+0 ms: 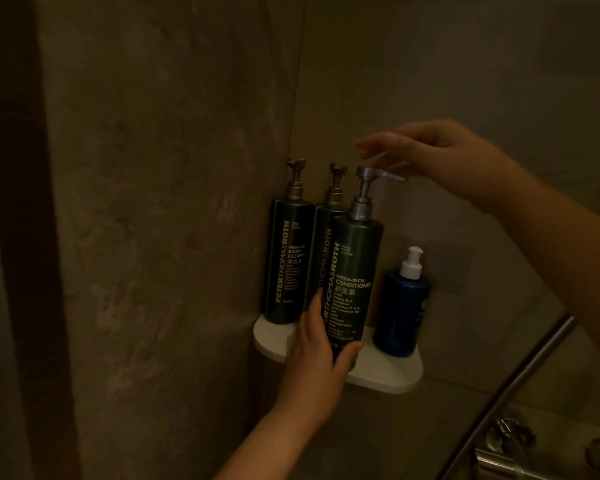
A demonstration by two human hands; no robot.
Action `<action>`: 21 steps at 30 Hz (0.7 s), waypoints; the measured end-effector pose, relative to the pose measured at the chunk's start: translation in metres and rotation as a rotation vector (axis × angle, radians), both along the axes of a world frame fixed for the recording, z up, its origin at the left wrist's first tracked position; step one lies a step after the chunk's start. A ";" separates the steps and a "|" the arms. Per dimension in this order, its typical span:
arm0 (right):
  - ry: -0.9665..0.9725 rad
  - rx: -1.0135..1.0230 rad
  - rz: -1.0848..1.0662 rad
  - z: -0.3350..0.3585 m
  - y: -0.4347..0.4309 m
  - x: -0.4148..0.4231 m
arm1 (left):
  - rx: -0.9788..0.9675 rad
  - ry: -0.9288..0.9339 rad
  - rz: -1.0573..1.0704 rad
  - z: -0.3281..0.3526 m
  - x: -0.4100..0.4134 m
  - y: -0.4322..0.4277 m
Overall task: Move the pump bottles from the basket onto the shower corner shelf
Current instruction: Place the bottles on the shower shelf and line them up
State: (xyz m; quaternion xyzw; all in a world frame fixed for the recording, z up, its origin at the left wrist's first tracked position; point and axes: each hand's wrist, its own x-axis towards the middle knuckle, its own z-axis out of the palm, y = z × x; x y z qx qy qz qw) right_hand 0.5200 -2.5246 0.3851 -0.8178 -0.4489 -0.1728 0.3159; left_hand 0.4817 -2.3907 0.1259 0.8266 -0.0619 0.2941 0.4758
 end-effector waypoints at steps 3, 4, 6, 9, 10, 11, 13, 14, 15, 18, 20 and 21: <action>0.073 0.045 0.101 -0.004 -0.006 0.005 | -0.001 0.003 -0.004 0.000 0.000 0.000; 0.089 0.041 0.120 -0.005 -0.008 0.006 | 0.000 0.000 -0.003 0.000 0.000 0.000; 0.111 0.025 0.144 -0.004 -0.009 0.008 | 0.002 -0.006 -0.001 -0.001 0.000 0.001; 0.181 0.007 0.158 -0.001 -0.010 0.008 | 0.016 -0.014 0.005 -0.001 0.000 0.001; 0.213 0.004 0.164 0.000 -0.010 0.008 | 0.023 -0.016 0.009 -0.001 0.000 0.001; 0.231 -0.004 0.166 0.001 -0.011 0.007 | 0.030 -0.018 0.013 -0.001 0.000 0.001; 0.224 -0.028 0.153 0.003 -0.011 0.005 | 0.034 -0.023 0.018 -0.002 -0.001 0.001; 0.211 -0.044 0.141 0.004 -0.011 0.003 | 0.035 -0.026 0.019 -0.002 -0.001 0.001; 0.196 -0.062 0.128 0.005 -0.011 0.002 | 0.037 -0.031 0.020 -0.002 -0.001 0.002; 0.150 -0.111 0.116 0.006 -0.011 -0.002 | 0.038 -0.046 0.027 -0.002 -0.001 0.002; 0.121 -0.122 0.114 0.006 -0.010 -0.004 | 0.035 -0.047 0.030 -0.002 -0.001 0.002; 0.109 -0.125 0.109 0.006 -0.010 -0.005 | 0.034 -0.046 0.032 -0.002 -0.001 0.002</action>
